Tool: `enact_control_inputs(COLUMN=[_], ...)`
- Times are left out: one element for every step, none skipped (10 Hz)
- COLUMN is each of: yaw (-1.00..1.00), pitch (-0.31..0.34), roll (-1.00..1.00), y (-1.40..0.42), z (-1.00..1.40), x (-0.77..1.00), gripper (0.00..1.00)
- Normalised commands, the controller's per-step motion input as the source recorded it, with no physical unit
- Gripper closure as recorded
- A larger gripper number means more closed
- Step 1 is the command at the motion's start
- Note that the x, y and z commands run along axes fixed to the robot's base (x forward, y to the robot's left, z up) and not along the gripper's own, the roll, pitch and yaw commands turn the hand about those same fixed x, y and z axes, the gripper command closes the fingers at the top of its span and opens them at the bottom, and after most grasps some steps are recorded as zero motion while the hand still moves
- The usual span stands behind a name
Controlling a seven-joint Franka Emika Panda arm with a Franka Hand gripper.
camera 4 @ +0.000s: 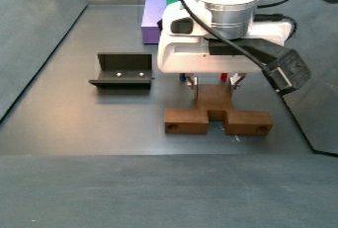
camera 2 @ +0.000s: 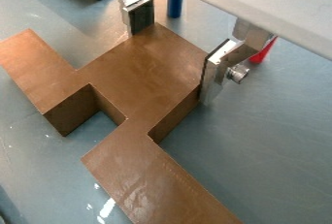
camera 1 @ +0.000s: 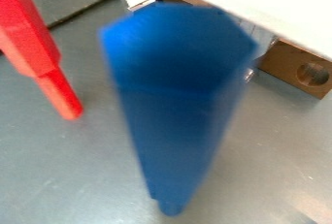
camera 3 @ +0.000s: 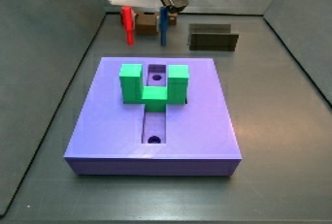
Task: Pick up the brown object. Move up. Place the brown object on the fixture. Regrasp the brown object. Move to above the board. Insert the brown object.
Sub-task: Pick up the brown object.
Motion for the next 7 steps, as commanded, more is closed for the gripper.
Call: enact_control_inputs(yaw=[0.0,0.0,0.0,0.0,0.0,0.0,0.0], pitch=[0.0,0.0,0.0,0.0,0.0,0.0,0.0], roll=[0.0,0.0,0.0,0.0,0.0,0.0,0.0], y=[0.0,0.0,0.0,0.0,0.0,0.0,0.0], z=[0.0,0.0,0.0,0.0,0.0,0.0,0.0], x=[0.0,0.0,0.0,0.0,0.0,0.0,0.0], gripper=[1.0,1.0,1.0,1.0,1.0,1.0,1.0])
